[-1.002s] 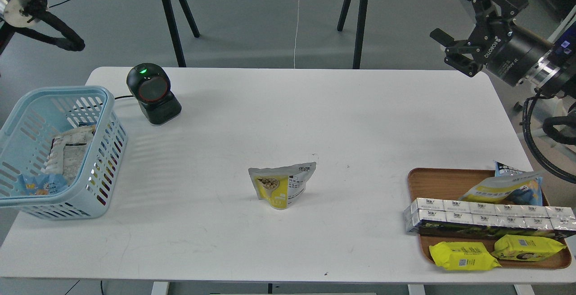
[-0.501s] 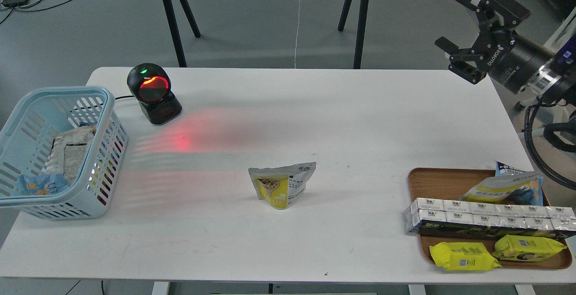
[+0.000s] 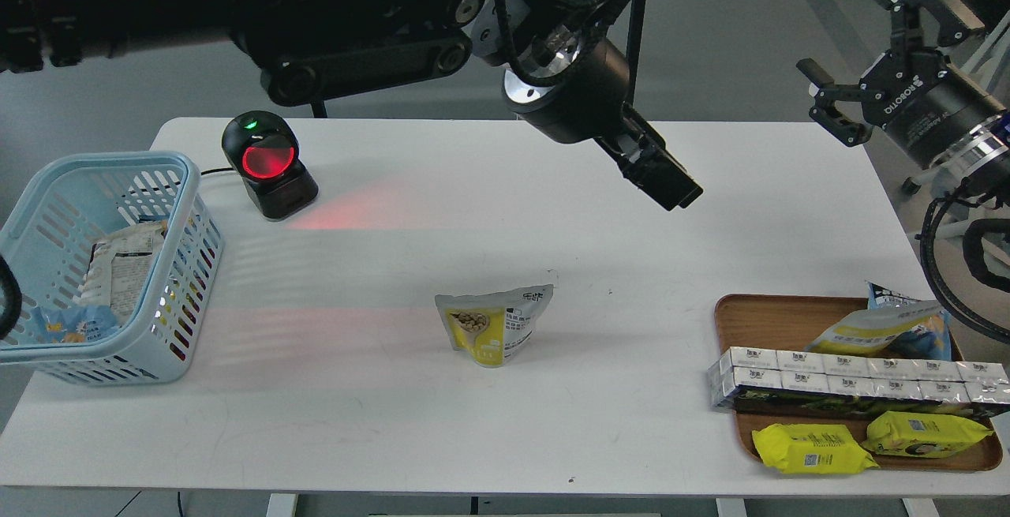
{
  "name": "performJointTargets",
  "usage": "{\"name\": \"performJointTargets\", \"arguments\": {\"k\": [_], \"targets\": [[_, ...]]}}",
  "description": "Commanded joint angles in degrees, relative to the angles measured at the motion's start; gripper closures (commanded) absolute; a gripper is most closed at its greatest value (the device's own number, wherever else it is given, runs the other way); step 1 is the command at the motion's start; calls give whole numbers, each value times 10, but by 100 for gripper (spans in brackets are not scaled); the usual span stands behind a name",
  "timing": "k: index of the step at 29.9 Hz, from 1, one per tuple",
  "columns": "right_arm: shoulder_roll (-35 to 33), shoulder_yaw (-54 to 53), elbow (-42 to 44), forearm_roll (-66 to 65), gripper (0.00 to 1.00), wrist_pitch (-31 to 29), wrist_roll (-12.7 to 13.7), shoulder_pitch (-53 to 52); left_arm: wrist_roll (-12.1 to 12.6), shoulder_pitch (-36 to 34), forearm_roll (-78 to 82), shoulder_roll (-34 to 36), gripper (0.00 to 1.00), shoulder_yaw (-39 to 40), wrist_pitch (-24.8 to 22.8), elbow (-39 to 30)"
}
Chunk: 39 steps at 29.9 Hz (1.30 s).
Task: Scan snack and place in basket
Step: 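Reach the left gripper down to the yellow snack bag, then grasp the top of the yellow snack bag with the left gripper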
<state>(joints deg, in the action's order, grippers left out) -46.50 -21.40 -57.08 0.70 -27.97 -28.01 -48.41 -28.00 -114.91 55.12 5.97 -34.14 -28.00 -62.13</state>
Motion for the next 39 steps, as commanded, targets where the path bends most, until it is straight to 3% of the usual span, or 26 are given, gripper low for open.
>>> {"name": "performJointTargets", "arguments": {"k": [1, 5, 9, 21, 29, 33, 39], "targets": [[-1, 0, 11, 24, 1, 0, 0, 4, 0, 6, 3, 30, 0, -11, 0, -50], [-4, 0, 9, 24, 1, 0, 0, 4, 0, 24, 56, 50, 0, -29, 0, -101], [-4, 0, 7, 25, 1, 0, 0, 4, 0, 36, 86, 74, 0, -78, 0, -109], [-1, 0, 7, 25, 1, 0, 0, 5, 0, 137, 126, 137, 0, -44, 0, -112], [-2, 0, 7, 25, 1, 0, 0, 7, 0, 197, 127, 137, 2, -26, 6, -111], [-3, 0, 7, 25, 1, 0, 0, 9, 0, 211, 127, 134, 9, -26, 43, -110], [-3, 0, 6, 25, 1, 0, 0, 16, 0, 225, 140, 130, 40, -28, 93, -106]]}}
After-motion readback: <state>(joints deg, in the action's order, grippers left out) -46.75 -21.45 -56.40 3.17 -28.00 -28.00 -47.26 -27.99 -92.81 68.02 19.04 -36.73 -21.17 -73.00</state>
